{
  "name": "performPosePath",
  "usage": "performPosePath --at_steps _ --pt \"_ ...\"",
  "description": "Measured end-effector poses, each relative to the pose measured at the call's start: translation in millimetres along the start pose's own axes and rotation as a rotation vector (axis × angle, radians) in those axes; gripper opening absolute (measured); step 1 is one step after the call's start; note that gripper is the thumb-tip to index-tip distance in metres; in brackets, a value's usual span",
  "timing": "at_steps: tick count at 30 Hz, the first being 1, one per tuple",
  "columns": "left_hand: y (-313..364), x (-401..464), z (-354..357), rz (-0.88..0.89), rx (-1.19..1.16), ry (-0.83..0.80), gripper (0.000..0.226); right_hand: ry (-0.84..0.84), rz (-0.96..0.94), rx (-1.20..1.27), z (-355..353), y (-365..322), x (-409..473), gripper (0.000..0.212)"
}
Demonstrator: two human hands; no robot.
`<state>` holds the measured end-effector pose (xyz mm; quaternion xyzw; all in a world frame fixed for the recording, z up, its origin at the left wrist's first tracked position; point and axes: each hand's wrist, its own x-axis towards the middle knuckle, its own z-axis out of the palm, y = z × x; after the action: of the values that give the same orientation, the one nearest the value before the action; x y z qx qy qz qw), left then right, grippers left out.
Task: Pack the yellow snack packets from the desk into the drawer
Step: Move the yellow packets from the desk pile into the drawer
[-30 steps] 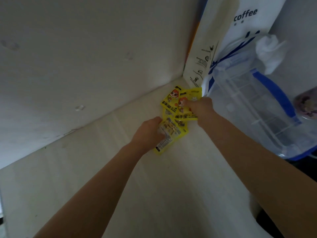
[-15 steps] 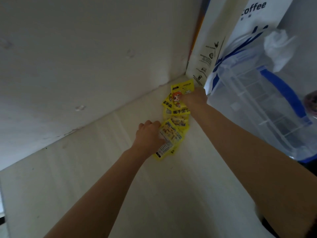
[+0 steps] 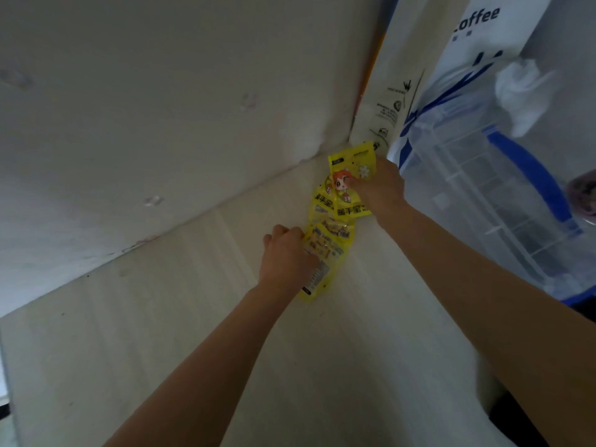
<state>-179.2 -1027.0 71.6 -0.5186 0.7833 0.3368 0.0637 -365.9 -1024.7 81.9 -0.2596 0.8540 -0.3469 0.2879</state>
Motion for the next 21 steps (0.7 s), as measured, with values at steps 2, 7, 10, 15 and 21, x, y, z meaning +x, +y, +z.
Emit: performPosePath --at_steps 2,7,10,15,21 --pt "7.3 -0.5 3.8 0.006 -0.008 0.010 0.035 -0.010 0.044 0.032 -1.8 9.9 -4.6 0.033" --pt "18.4 1.8 14.7 -0.052 -0.022 -0.037 0.031 -0.025 0.268 0.279 1.5 26.8 -13.3 0.031" --pt "22.0 1.8 15.9 -0.072 -0.064 -0.053 0.030 -0.055 0.342 0.354 6.6 30.5 -12.9 0.040" --pt "19.0 -1.3 12.2 -0.049 -0.093 -0.035 0.026 -0.058 0.372 0.367 14.3 42.5 -3.6 0.047" --pt "7.9 -4.0 5.3 -0.054 -0.133 -0.055 0.028 -0.084 0.364 0.352 9.7 33.5 -5.4 0.031"
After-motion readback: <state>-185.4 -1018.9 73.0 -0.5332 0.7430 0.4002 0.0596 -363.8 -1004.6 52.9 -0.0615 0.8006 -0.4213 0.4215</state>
